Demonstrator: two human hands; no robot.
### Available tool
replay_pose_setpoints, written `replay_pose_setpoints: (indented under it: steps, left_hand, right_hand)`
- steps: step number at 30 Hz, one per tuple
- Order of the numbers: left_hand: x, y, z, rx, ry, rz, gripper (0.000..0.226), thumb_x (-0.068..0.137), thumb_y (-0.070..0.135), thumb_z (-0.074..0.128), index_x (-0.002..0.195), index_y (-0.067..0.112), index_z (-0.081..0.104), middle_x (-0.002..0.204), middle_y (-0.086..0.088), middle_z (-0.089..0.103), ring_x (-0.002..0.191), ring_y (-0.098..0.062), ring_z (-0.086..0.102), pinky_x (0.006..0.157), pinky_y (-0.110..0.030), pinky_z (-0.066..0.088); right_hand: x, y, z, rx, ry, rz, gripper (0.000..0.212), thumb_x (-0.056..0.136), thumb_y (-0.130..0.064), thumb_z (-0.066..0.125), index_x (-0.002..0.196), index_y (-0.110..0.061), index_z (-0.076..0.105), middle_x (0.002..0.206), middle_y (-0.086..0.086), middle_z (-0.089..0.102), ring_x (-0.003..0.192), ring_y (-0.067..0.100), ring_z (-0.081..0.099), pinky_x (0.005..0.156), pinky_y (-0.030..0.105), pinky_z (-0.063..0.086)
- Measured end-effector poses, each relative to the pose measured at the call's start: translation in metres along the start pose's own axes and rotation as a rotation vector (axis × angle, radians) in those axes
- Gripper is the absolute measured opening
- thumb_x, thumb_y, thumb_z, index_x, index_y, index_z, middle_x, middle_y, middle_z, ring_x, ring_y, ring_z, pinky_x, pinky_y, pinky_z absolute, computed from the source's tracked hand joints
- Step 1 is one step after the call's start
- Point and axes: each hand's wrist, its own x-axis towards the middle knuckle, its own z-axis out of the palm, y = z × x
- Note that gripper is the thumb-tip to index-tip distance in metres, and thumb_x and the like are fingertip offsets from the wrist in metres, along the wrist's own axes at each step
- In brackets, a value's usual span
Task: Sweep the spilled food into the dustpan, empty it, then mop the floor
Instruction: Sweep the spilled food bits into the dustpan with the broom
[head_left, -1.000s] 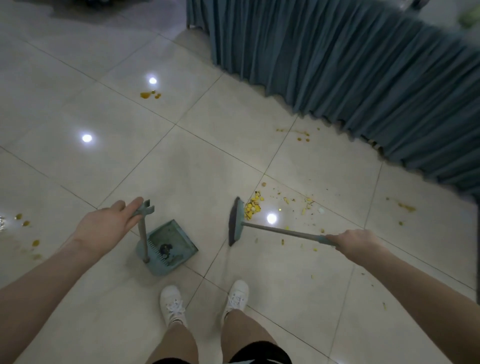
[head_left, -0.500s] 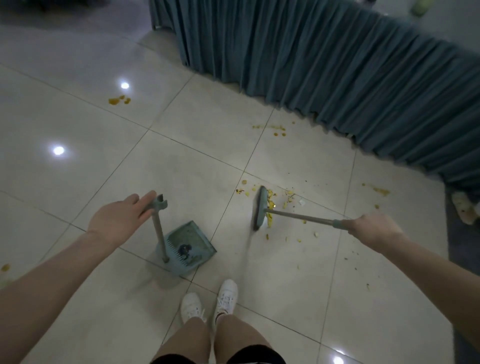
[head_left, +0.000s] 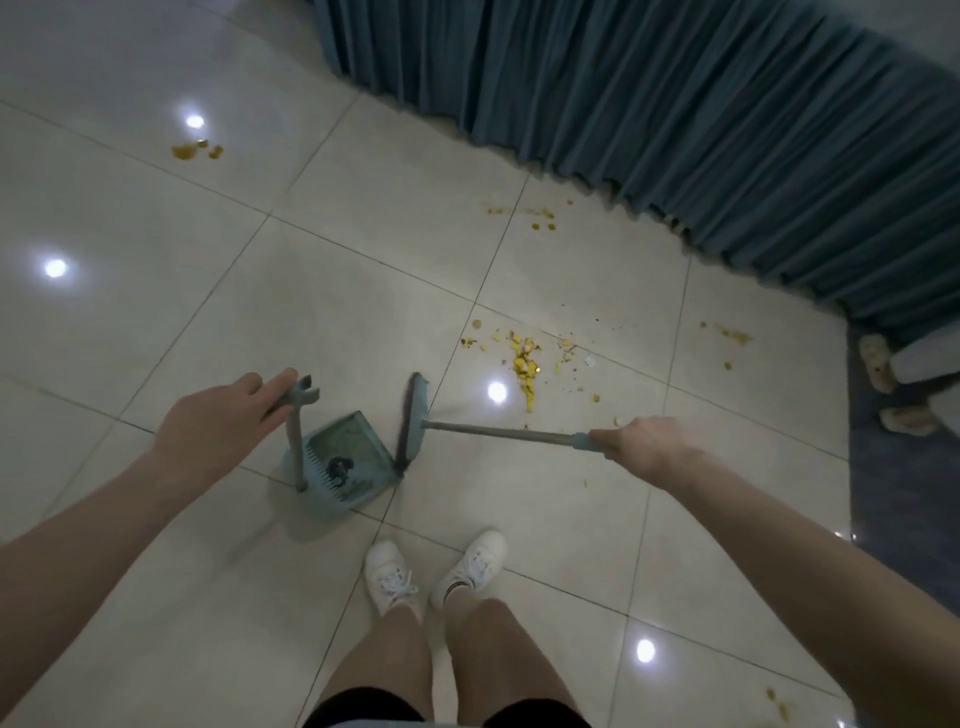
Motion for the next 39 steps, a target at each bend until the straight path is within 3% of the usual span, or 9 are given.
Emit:
replay_pose_setpoints:
  steps: [4, 8, 11, 16, 23, 28, 34, 37, 39]
  left_hand:
    - [-0.013, 0.0, 0.001, -0.015, 0.006, -0.024, 0.047, 0.091, 0.048, 0.031, 0.122, 0.017, 0.048, 0.071, -0.012, 0.051, 0.04, -0.033, 0.054, 0.035, -0.033, 0.039]
    - [-0.014, 0.004, -0.004, -0.06, 0.023, -0.068, 0.055, 0.091, 0.058, 0.022, 0.122, 0.02, 0.047, 0.071, -0.01, 0.052, 0.04, -0.032, 0.055, 0.035, -0.03, 0.039]
    - [-0.006, 0.011, -0.006, -0.073, 0.02, -0.042, 0.066, 0.094, 0.062, 0.006, 0.122, 0.019, 0.047, 0.07, -0.01, 0.052, 0.038, -0.032, 0.053, 0.036, -0.026, 0.032]
    - [0.006, 0.022, -0.011, -0.091, 0.005, -0.008, 0.065, 0.095, 0.061, 0.005, 0.12, 0.018, 0.048, 0.068, -0.01, 0.051, 0.035, -0.03, 0.049, 0.035, -0.023, 0.029]
    - [0.03, 0.019, -0.019, -0.087, 0.037, 0.039, 0.052, 0.091, 0.053, 0.026, 0.12, 0.018, 0.048, 0.069, -0.01, 0.052, 0.033, -0.03, 0.048, 0.031, -0.026, 0.036]
    - [0.056, 0.009, -0.027, -0.065, 0.041, 0.075, 0.065, 0.095, 0.06, 0.01, 0.121, 0.016, 0.049, 0.07, -0.009, 0.053, 0.032, -0.027, 0.044, 0.035, -0.021, 0.028]
    - [0.091, 0.016, -0.03, -0.026, 0.004, 0.06, 0.053, 0.092, 0.055, 0.024, 0.12, 0.018, 0.049, 0.069, -0.008, 0.052, 0.033, -0.028, 0.046, 0.035, -0.022, 0.03]
    - [0.111, 0.019, -0.029, 0.032, -0.006, 0.015, 0.037, 0.093, 0.042, 0.048, 0.121, 0.017, 0.05, 0.068, -0.008, 0.052, 0.033, -0.027, 0.047, 0.037, -0.018, 0.024]
    - [0.126, 0.02, -0.03, 0.042, -0.034, -0.035, 0.043, 0.087, 0.032, 0.067, 0.122, 0.017, 0.049, 0.068, -0.009, 0.053, 0.035, -0.028, 0.049, 0.036, -0.02, 0.027]
  right_hand:
    - [-0.008, -0.001, 0.018, -0.042, -0.034, -0.01, 0.038, 0.102, -0.04, 0.037, 0.14, -0.044, 0.038, 0.107, 0.003, 0.066, 0.095, 0.025, 0.066, 0.069, 0.03, 0.044]
    - [-0.029, 0.022, 0.034, -0.083, -0.076, 0.032, 0.039, 0.103, -0.037, 0.037, 0.141, -0.046, 0.034, 0.087, -0.002, 0.052, 0.08, 0.02, 0.058, 0.067, 0.028, 0.041]
    - [-0.047, 0.046, 0.041, -0.11, -0.116, 0.084, 0.041, 0.103, -0.035, 0.037, 0.142, -0.047, 0.032, 0.089, -0.005, 0.049, 0.076, 0.017, 0.05, 0.065, 0.026, 0.039]
    - [-0.063, 0.075, 0.049, -0.143, -0.158, 0.17, 0.044, 0.103, -0.029, 0.04, 0.143, -0.046, 0.033, 0.094, -0.006, 0.054, 0.078, 0.014, 0.054, 0.065, 0.024, 0.04]
    - [-0.056, 0.072, 0.035, -0.095, -0.063, 0.227, 0.046, 0.102, -0.024, 0.041, 0.142, -0.045, 0.037, 0.095, -0.003, 0.059, 0.089, 0.018, 0.063, 0.072, 0.028, 0.048]
    - [-0.057, 0.078, 0.018, 0.036, 0.035, 0.271, 0.037, 0.101, -0.034, 0.043, 0.137, -0.045, 0.044, 0.099, -0.001, 0.066, 0.091, 0.021, 0.065, 0.064, 0.029, 0.041]
    - [-0.007, 0.079, -0.01, 0.265, 0.096, 0.272, 0.027, 0.1, -0.044, 0.041, 0.124, -0.042, 0.053, 0.101, 0.002, 0.068, 0.089, 0.025, 0.067, 0.063, 0.029, 0.042]
    - [0.049, 0.075, -0.031, 0.318, 0.134, 0.211, 0.028, 0.1, -0.043, 0.041, 0.124, -0.038, 0.055, 0.105, 0.004, 0.068, 0.096, 0.027, 0.065, 0.067, 0.03, 0.042]
    - [0.088, 0.071, -0.049, 0.318, 0.137, 0.164, 0.028, 0.102, -0.038, 0.041, 0.126, -0.034, 0.055, 0.111, 0.005, 0.067, 0.1, 0.028, 0.064, 0.073, 0.031, 0.045]
